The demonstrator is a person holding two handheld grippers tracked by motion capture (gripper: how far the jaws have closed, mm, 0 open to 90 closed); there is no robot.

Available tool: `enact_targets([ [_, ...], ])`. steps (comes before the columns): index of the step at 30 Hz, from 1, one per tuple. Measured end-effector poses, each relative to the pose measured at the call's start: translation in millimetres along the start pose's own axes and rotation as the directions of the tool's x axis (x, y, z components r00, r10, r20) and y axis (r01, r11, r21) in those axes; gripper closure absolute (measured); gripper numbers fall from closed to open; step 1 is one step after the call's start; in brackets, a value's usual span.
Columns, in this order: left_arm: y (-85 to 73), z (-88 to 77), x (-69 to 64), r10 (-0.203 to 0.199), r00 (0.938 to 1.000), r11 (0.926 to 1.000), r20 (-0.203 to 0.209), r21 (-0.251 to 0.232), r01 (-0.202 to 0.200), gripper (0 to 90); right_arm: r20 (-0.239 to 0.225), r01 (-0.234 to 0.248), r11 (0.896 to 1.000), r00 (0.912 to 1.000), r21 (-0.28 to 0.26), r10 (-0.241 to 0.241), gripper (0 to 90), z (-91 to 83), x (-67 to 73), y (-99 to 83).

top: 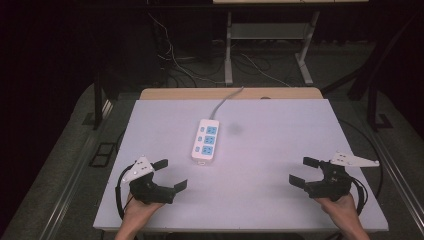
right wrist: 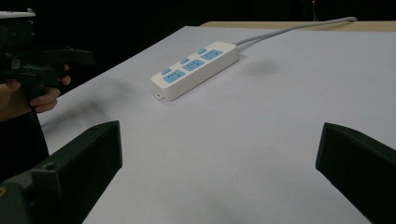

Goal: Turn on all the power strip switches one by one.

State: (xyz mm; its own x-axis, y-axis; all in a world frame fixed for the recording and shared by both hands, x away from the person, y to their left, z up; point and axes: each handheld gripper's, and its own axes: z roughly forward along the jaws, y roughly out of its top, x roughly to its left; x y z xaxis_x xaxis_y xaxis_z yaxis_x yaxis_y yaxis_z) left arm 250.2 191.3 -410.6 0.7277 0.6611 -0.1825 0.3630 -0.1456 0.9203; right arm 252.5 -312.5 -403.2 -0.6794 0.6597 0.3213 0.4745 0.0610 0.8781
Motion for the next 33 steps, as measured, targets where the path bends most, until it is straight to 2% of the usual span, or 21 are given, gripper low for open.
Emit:
enact_targets([
  [4,0.0,-1.8,0.5,-0.003,1.0000,1.0000,-0.005,-0.008,0.003,0.0,-0.008,0.000,1.000,1.0000,0.005,0.001,0.5,0.2,0.1,0.5],
  [22,0.0,-0.4,-1.2,-0.004,1.0000,0.9999,-0.007,0.011,0.004,0.0,-0.017,0.012,0.999,0.9998,0.034,-0.011,0.5,2.7,2.5,-0.5],
  [33,4.5,0.5,-3.1,0.006,1.0000,0.9993,-0.007,0.037,-0.005,0.0,-0.022,0.024,0.998,0.9995,0.053,-0.023,0.5,5.0,4.6,-1.6],
])
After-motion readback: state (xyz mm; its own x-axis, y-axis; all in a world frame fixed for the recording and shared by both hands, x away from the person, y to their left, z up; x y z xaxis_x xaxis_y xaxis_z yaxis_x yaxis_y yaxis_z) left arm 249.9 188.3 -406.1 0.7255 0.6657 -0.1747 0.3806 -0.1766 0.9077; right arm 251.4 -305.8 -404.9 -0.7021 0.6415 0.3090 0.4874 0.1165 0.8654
